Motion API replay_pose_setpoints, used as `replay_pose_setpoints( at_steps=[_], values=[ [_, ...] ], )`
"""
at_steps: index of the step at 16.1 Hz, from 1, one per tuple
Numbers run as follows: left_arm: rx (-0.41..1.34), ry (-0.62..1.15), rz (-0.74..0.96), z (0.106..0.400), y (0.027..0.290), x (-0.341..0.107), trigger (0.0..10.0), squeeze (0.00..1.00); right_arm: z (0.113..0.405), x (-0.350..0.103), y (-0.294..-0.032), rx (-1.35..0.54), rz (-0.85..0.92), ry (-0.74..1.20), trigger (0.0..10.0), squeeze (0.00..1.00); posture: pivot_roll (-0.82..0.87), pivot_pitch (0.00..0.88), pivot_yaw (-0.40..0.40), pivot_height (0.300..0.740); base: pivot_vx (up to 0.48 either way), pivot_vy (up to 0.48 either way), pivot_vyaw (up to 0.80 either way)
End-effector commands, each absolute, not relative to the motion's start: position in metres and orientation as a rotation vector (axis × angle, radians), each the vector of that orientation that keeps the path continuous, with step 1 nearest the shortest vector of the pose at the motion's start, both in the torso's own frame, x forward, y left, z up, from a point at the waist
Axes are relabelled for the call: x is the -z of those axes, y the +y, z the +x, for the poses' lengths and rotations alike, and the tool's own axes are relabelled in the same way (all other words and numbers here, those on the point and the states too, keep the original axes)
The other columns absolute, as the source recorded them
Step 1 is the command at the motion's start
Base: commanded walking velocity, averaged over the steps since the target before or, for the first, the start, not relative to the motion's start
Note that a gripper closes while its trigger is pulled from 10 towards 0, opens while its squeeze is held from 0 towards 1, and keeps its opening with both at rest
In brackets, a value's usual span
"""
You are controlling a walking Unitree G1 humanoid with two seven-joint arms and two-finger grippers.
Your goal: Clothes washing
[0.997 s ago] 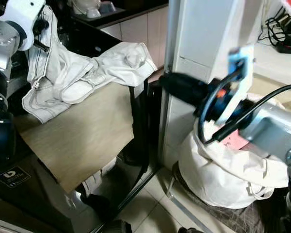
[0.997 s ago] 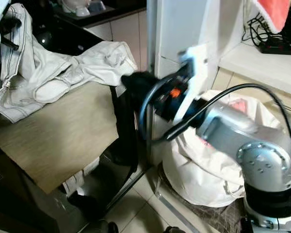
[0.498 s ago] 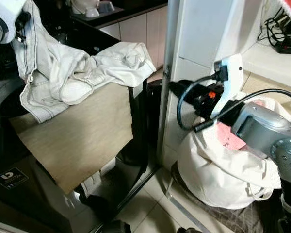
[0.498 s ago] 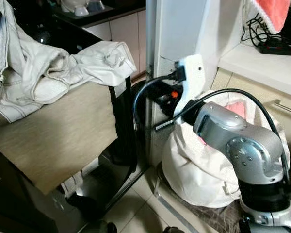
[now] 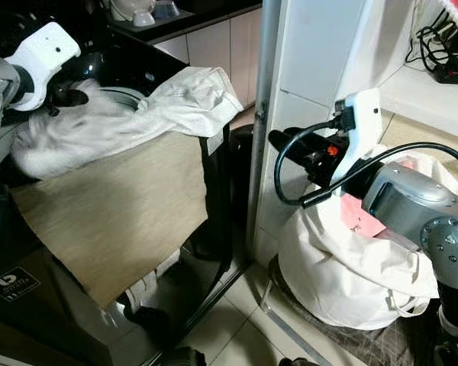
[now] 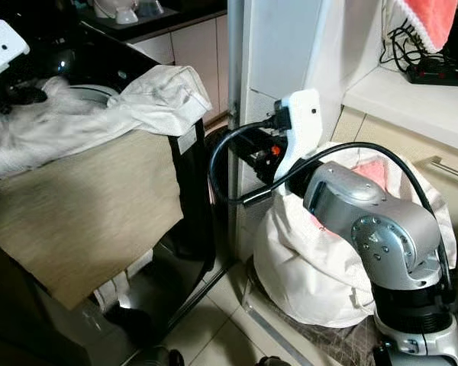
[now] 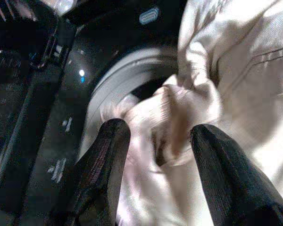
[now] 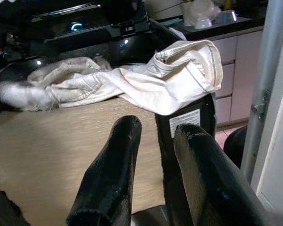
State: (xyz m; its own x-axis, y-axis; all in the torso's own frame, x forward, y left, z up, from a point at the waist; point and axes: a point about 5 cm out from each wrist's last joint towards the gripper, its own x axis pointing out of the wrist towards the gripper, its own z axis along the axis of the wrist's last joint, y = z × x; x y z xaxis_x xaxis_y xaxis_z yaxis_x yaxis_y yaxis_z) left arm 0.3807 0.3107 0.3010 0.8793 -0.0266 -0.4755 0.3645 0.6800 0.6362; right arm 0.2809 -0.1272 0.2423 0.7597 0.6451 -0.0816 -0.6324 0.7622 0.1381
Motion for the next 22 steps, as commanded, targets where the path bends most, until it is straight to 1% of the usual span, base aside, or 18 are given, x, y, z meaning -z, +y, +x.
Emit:
replay_pose_setpoints(
  at_steps=[1, 2, 3, 4, 6, 8, 10, 11, 12, 13, 14, 15, 16, 17, 19, 20, 21, 22],
  values=[
    [0.058, 0.525, 0.953, 0.371, 0.336, -0.306, 10.0, 0.0, 0.281, -0.242, -0.126, -0.681, 0.078, 0.126, 10.0, 0.0, -0.08, 0.0, 0.073, 0.74, 0.0, 0.0, 0.0],
    [-0.015, 0.497, 0.97, 0.369, 0.344, -0.311, 10.0, 0.0, 0.285, -0.243, -0.129, -0.637, 0.088, 0.115, 10.0, 0.0, -0.08, 0.0, 0.073, 0.74, 0.0, 0.0, 0.0],
    [-0.042, 0.407, 0.936, 0.37, 0.343, -0.32, 10.0, 0.0, 0.289, -0.245, -0.133, -0.602, 0.085, 0.106, 10.0, 0.0, -0.08, 0.0, 0.075, 0.74, 0.0, 0.0, 0.0],
    [0.015, 0.303, 0.794, 0.374, 0.332, -0.325, 10.0, 0.0, 0.291, -0.246, -0.136, -0.579, 0.095, 0.097, 10.0, 0.0, -0.08, 0.0, 0.076, 0.74, 0.0, 0.0, 0.0],
    [0.211, 0.149, 0.572, 0.386, 0.298, -0.329, 10.0, 0.0, 0.297, -0.245, -0.143, -0.485, 0.125, 0.086, 10.0, 0.0, -0.08, 0.0, 0.075, 0.74, 0.0, 0.0, 0.0],
    [0.367, 0.036, 0.441, 0.4, 0.255, -0.316, 10.0, 0.0, 0.306, -0.24, -0.155, -0.352, 0.134, 0.092, 10.0, 0.0, -0.08, 0.0, 0.084, 0.74, 0.0, 0.0, 0.0],
    [0.44, -0.032, 0.249, 0.41, 0.216, -0.295, 10.0, 0.0, 0.305, -0.233, -0.157, -0.293, 0.094, 0.097, 10.0, 0.0, -0.1, 0.0, 0.09, 0.74, 0.0, 0.0, 0.0],
    [0.413, -0.025, 0.185, 0.413, 0.205, -0.285, 10.0, 0.0, 0.306, -0.228, -0.161, -0.23, 0.059, 0.117, 10.0, 0.0, -0.11, 0.0, 0.099, 0.74, 0.0, 0.0, 0.0],
    [0.327, 0.039, 0.094, 0.418, 0.193, -0.268, 10.0, 0.0, 0.307, -0.221, -0.168, -0.125, -0.006, 0.143, 10.0, 0.0, -0.12, 0.0, 0.102, 0.74, 0.0, 0.0, 0.0],
    [0.22, 0.12, 0.037, 0.422, 0.179, -0.251, 10.0, 0.0, 0.307, -0.217, -0.182, 0.003, -0.069, 0.145, 10.0, 0.0, -0.13, 0.0, 0.105, 0.74, 0.0, 0.0, 0.0],
    [0.176, 0.121, 0.007, 0.422, 0.164, -0.243, 10.0, 0.0, 0.306, -0.216, -0.195, 0.121, -0.101, 0.128, 10.0, 0.0, -0.13, 0.0, 0.107, 0.74, 0.0, 0.0, 0.0],
    [0.221, 0.071, -0.064, 0.421, 0.152, -0.241, 10.0, 0.0, 0.304, -0.219, -0.199, 0.146, -0.14, 0.093, 10.0, 0.0, -0.14, 0.0, 0.109, 0.74, 0.0, 0.0, 0.0],
    [0.285, -0.013, -0.163, 0.417, 0.142, -0.242, 10.0, 0.0, 0.301, -0.224, -0.197, 0.117, -0.183, 0.025, 10.0, 0.0, -0.15, 0.0, 0.115, 0.74, 0.0, 0.0, 0.0],
    [0.362, -0.045, -0.287, 0.41, 0.129, -0.246, 10.0, 0.0, 0.296, -0.233, -0.192, 0.1, -0.12, -0.071, 10.0, 0.0, -0.15, 0.0, 0.12, 0.74, 0.0, 0.0, 0.0],
    [0.42, -0.064, -0.397, 0.396, 0.121, -0.25, 10.0, 0.0, 0.288, -0.239, -0.173, -0.034, 0.038, -0.152, 10.0, 0.0, -0.15, 0.0, 0.117, 0.74, 0.0, 0.0, 0.0],
    [0.431, -0.015, -0.378, 0.391, 0.118, -0.244, 10.0, 0.0, 0.286, -0.235, -0.165, -0.083, 0.096, -0.142, 10.0, 0.0, -0.15, 0.0, 0.117, 0.74, 0.0, 0.0, 0.0],
    [0.445, -0.012, -0.241, 0.378, 0.108, -0.225, 10.0, 0.0, 0.284, -0.216, -0.154, -0.138, 0.079, -0.058, 10.0, 0.0, -0.15, 0.0, 0.117, 0.74, 0.0, 0.0, 0.0],
    [0.458, -0.021, -0.247, 0.374, 0.106, -0.222, 10.0, 0.0, 0.284, -0.21, -0.153, -0.141, 0.061, -0.041, 10.0, 0.0, -0.14, 0.0, 0.117, 0.74, 0.0, 0.0, 0.0]
  ],
)
